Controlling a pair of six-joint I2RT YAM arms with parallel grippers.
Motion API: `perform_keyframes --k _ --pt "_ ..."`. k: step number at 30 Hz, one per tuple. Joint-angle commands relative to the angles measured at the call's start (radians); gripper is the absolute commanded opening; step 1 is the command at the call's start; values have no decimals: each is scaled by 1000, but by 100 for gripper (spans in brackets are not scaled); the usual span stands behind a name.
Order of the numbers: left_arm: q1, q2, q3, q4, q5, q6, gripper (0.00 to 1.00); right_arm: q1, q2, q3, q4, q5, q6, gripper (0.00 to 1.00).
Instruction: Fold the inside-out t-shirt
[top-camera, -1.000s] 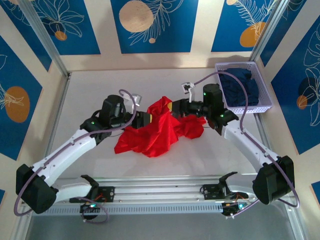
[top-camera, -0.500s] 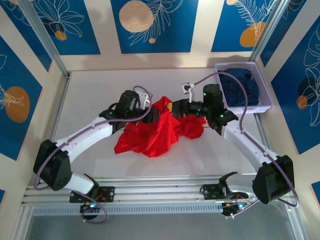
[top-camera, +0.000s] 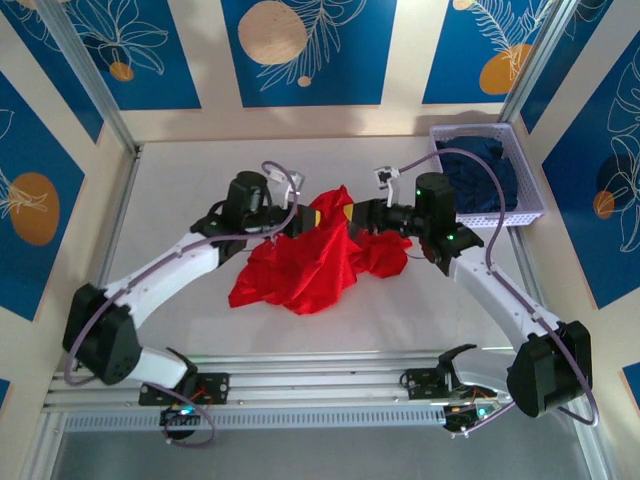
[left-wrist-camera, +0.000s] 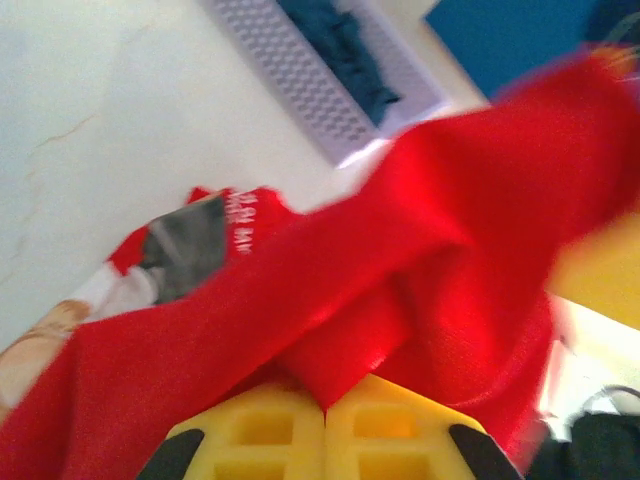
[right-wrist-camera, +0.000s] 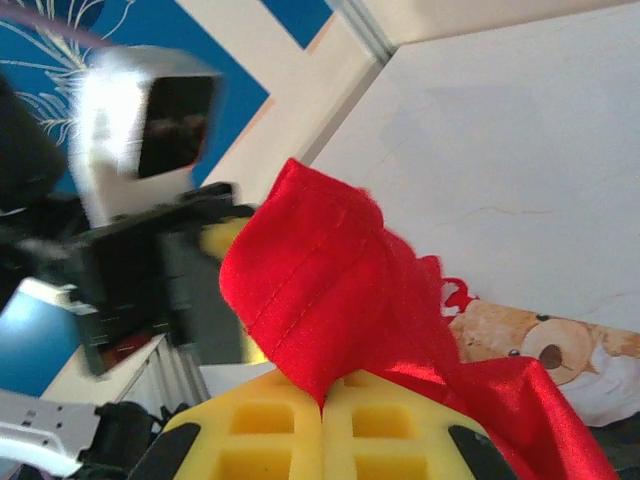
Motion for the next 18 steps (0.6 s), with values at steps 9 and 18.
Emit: perform_keyframes --k 9,18 --pt "9 -329 -95 141 223 -18 0 -1 -5 -10 20 -19 -24 0" --pt "15 -319 -82 -108 -221 53 4 28 -41 -57 141 -120 -31 0"
